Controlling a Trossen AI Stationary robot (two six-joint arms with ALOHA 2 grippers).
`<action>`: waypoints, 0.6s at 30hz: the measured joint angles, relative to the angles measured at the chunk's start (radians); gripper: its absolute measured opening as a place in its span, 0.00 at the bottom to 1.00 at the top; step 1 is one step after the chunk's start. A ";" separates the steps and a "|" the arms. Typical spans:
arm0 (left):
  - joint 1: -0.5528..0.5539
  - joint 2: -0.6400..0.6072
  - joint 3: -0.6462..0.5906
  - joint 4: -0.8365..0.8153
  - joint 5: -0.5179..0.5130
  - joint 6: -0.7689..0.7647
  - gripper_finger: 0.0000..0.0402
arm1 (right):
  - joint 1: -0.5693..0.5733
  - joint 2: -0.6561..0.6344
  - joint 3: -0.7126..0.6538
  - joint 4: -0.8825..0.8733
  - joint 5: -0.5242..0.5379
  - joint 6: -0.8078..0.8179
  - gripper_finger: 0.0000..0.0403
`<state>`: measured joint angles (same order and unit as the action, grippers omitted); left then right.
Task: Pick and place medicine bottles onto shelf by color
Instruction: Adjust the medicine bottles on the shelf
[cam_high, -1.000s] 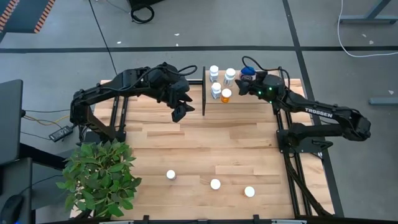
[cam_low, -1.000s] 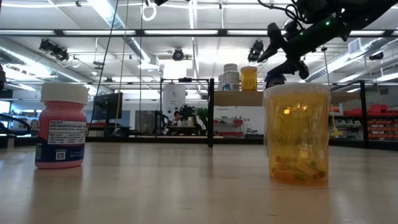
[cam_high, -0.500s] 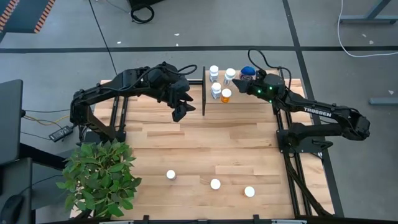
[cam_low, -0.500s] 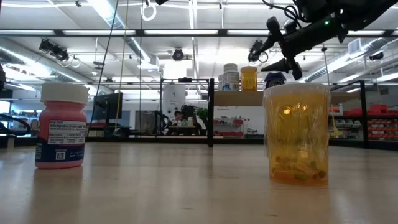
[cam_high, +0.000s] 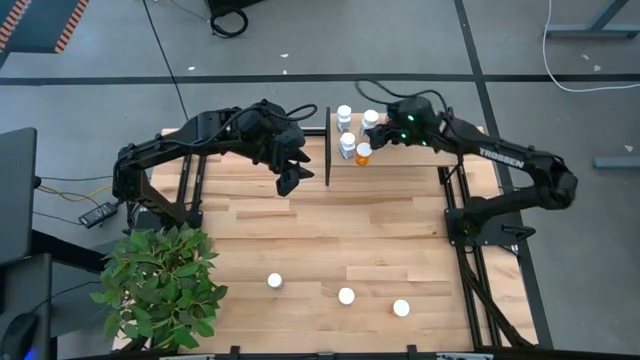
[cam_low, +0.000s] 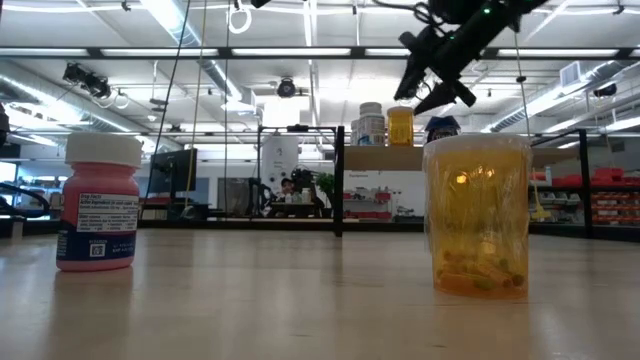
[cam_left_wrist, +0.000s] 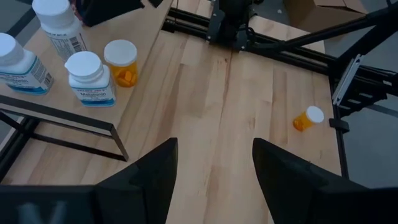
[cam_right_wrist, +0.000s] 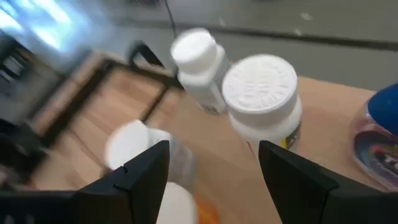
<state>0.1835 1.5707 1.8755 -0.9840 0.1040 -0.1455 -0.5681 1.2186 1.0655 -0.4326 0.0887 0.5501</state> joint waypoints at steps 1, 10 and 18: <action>0.000 0.000 0.000 0.000 -0.004 0.000 0.54 | -0.001 0.026 0.037 -0.037 -0.001 -0.013 0.63; 0.000 0.000 0.000 0.000 -0.014 0.000 0.54 | -0.001 0.129 0.157 -0.161 -0.012 0.011 0.63; 0.001 0.000 0.000 0.000 -0.014 0.000 0.54 | -0.001 0.143 0.157 -0.160 0.001 0.027 0.63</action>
<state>0.1841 1.5707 1.8759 -0.9845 0.0902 -0.1455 -0.5694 1.3613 1.2224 -0.5929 0.0895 0.5770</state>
